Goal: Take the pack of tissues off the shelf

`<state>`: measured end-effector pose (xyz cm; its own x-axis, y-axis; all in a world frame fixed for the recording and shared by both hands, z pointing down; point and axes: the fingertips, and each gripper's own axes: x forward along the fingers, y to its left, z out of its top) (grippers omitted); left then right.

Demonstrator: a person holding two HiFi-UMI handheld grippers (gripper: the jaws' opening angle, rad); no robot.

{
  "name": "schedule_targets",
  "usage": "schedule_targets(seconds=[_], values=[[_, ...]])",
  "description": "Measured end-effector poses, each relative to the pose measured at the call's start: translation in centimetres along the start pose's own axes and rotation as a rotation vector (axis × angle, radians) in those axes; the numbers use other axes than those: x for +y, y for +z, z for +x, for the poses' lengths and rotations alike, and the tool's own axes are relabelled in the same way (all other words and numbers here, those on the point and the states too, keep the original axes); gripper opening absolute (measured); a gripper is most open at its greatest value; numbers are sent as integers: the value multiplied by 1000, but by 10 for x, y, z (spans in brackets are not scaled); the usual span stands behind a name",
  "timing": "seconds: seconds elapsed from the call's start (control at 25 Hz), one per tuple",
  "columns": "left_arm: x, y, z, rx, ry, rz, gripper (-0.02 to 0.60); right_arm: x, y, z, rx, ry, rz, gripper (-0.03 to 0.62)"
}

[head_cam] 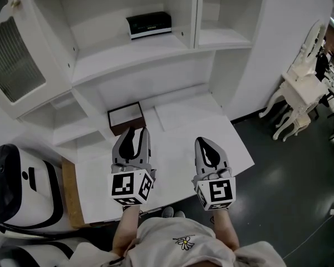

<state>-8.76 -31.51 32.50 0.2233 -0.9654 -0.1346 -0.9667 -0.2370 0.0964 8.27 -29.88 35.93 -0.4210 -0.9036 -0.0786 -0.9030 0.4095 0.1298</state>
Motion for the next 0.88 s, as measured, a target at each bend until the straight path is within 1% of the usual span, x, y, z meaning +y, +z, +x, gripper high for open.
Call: schedule_targets(seconds=[0.08, 0.16, 0.2, 0.28, 0.4, 0.48, 0.76, 0.88], values=[[1, 10, 2, -22, -9, 0, 178, -2, 0, -2, 1, -8, 10, 3], [2, 13, 3, -33, -17, -19, 288, -4, 0, -3, 2, -19, 16, 3], [3, 12, 4, -34, -22, -33, 318, -5, 0, -3, 2, -24, 19, 3], [3, 6, 4, -20, -32, -45, 355, -7, 0, -3, 3, -31, 21, 3], [6, -5, 4, 28, -35, -24, 365, -5, 1, -1, 3, -34, 19, 3], [9, -6, 4, 36, -30, -15, 373, -2, 1, 1, 1, -30, 19, 3], [18, 3, 11, 16, -25, -39, 380, 1, 1, 3, -2, -26, 18, 3], [16, 15, 18, -14, -65, -88, 380, -3, 1, 3, -3, -30, 15, 3]])
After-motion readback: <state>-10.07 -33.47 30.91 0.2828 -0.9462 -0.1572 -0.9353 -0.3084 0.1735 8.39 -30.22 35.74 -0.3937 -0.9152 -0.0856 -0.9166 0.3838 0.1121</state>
